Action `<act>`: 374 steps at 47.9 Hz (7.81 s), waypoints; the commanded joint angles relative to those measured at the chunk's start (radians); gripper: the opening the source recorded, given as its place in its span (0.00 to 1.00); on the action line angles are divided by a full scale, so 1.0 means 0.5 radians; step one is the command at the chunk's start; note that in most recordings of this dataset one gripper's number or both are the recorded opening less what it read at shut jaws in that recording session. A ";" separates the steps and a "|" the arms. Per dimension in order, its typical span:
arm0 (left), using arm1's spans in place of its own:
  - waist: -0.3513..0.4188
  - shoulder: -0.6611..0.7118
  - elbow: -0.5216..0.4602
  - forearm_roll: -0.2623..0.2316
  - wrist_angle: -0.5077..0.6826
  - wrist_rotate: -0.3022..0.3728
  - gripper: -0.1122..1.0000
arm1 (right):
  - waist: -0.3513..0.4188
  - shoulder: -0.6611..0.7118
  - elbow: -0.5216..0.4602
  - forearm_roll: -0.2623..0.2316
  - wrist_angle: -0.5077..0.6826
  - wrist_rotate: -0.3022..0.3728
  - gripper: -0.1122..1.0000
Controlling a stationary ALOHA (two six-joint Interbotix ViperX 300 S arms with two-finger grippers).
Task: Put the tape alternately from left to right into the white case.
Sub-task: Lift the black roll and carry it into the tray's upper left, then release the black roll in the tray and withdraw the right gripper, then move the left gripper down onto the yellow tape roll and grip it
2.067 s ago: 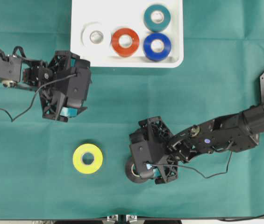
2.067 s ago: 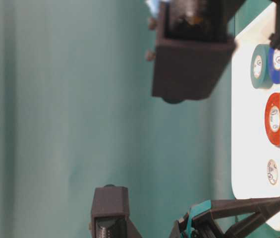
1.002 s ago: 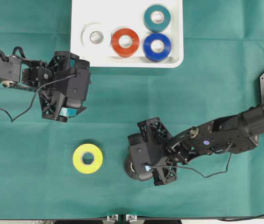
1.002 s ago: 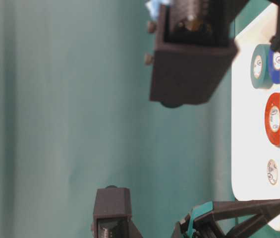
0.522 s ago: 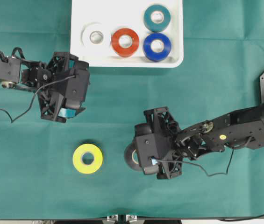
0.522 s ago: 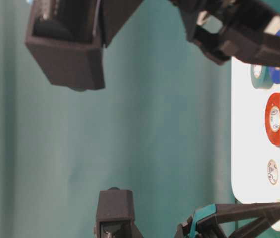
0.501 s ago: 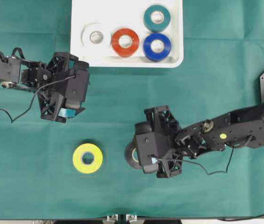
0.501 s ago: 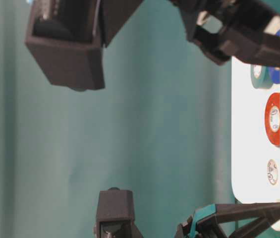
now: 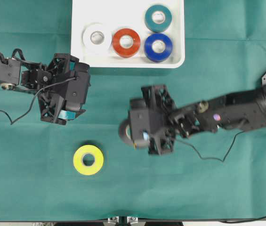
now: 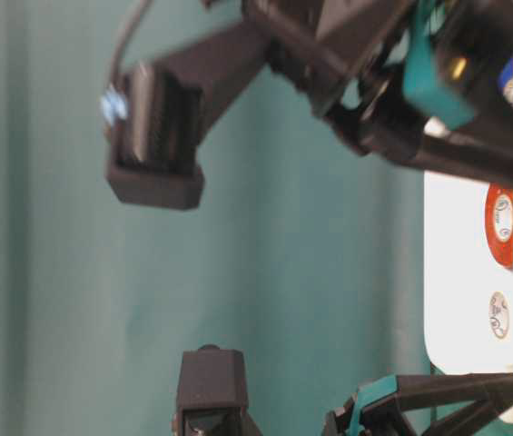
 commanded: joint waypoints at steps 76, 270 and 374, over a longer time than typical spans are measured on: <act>-0.132 -0.049 0.074 -0.009 -0.037 -0.141 0.68 | -1.224 0.221 -0.282 -0.537 -0.749 -0.150 0.31; -0.460 0.067 -0.037 -0.009 -0.233 -0.641 0.68 | -0.589 -0.337 0.433 -0.448 -0.813 -0.012 0.90; -0.540 0.144 -0.230 0.006 -0.055 -0.568 0.08 | -0.589 -0.310 0.426 -0.445 -0.813 -0.003 0.89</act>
